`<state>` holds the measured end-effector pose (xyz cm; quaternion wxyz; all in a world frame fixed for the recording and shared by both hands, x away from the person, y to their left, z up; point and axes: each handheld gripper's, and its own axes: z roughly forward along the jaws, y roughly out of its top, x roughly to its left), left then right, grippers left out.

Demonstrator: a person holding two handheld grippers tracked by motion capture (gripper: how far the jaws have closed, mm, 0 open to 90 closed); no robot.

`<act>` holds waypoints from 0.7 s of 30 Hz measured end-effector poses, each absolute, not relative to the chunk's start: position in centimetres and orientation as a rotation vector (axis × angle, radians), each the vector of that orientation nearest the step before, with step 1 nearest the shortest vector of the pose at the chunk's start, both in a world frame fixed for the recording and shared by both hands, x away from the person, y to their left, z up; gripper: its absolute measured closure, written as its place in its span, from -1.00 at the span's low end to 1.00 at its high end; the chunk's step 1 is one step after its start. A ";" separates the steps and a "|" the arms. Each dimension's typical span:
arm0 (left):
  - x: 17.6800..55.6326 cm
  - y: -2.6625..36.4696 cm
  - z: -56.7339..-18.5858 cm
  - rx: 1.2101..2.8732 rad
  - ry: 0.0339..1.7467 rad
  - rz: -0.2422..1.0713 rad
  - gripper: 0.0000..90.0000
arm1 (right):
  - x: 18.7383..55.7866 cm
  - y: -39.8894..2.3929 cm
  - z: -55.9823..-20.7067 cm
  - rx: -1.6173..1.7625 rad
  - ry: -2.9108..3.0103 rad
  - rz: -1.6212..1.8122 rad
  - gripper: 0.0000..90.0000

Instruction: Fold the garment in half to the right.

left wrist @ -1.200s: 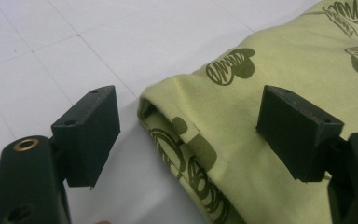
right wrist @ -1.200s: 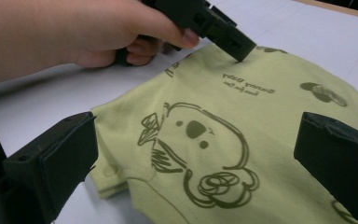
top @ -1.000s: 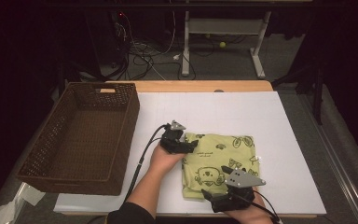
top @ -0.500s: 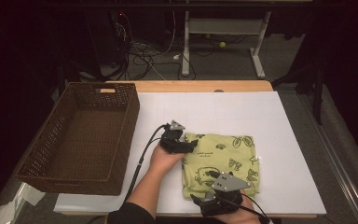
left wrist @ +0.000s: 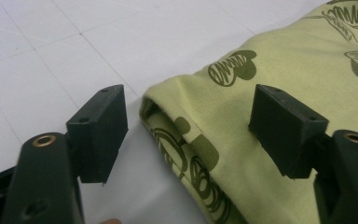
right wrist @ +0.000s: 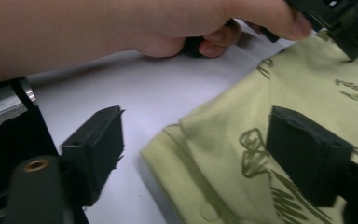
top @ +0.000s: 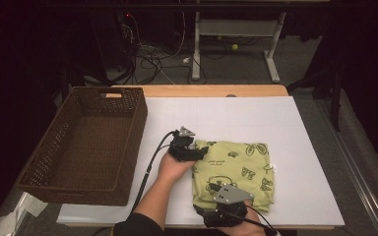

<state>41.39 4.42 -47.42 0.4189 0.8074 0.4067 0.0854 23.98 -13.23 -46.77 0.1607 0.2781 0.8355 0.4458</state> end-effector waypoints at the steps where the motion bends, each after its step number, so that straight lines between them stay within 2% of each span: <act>1: 41.4 4.4 -47.4 2.022 1.024 0.214 -0.38 | 23.9 -13.0 -46.8 0.795 2.390 1.264 -0.38; 3: 41.4 4.4 -47.5 2.021 1.039 0.214 -0.29 | 23.9 -12.6 -46.9 0.773 2.405 1.233 -0.29; 8: 41.5 4.4 -47.5 2.021 1.058 0.202 -0.02 | 24.0 -11.8 -47.6 0.772 2.439 1.155 -0.24; 14: 41.8 4.5 -47.6 2.026 1.073 0.172 0.06 | 24.0 -11.1 -47.9 0.752 2.467 1.097 -0.24; 18: 41.9 4.5 -47.6 2.029 1.078 0.160 0.16 | 24.0 -10.9 -48.0 0.748 2.466 1.061 -0.09; 21: 41.9 4.5 -47.6 2.030 1.077 0.163 0.20 | 24.1 -11.0 -48.0 0.767 2.453 1.066 0.15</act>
